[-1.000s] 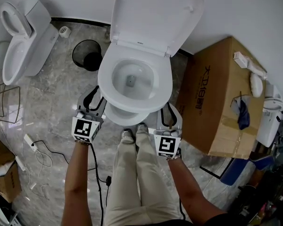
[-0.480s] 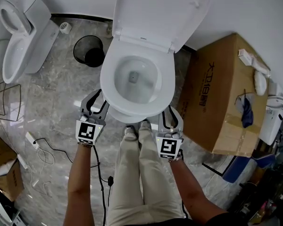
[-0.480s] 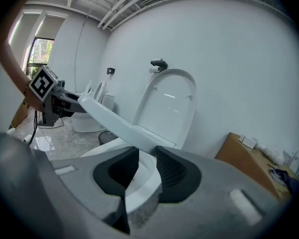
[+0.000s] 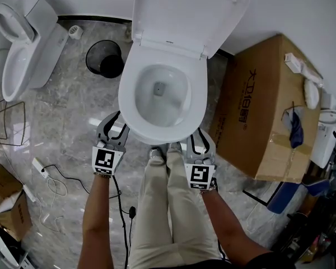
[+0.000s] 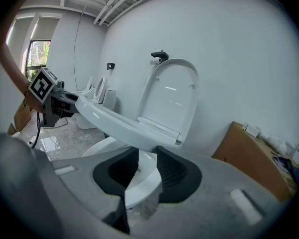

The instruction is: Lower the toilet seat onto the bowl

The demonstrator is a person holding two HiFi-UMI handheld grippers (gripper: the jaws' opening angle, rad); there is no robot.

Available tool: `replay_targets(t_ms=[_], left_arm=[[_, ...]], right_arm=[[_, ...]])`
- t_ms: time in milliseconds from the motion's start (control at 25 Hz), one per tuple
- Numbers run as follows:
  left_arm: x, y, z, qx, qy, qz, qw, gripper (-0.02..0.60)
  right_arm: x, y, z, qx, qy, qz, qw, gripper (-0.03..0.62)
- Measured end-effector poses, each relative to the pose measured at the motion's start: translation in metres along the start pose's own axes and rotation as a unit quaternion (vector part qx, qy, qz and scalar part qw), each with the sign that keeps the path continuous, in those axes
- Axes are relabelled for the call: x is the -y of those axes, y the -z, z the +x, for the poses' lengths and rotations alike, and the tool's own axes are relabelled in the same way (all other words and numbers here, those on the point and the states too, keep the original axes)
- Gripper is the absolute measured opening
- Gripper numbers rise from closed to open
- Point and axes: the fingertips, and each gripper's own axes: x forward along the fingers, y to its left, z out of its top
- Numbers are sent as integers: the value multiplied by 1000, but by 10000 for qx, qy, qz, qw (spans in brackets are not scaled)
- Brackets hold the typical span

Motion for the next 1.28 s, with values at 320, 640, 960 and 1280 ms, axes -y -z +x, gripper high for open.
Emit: replay_targets(t_ms=[320,640,960,1280], left_arm=[[2,21,-1,-186,-35,-344,9992,158],[3,35,-3,-446,-34,-314,9985,153],[32,86,-12,-1079,529,-2061,9711,176],[46,75,-35,220,1578,-5822,7973,318]], right_arm=[[-7,31,-5,-352,-1234,2106,9691,176],[5,19,-8,393,-2832,6795,6757,267],[-11,17,15,422,-2828,7070,6469,158],[-17,33,18,381,-2866,7124,6394,147]])
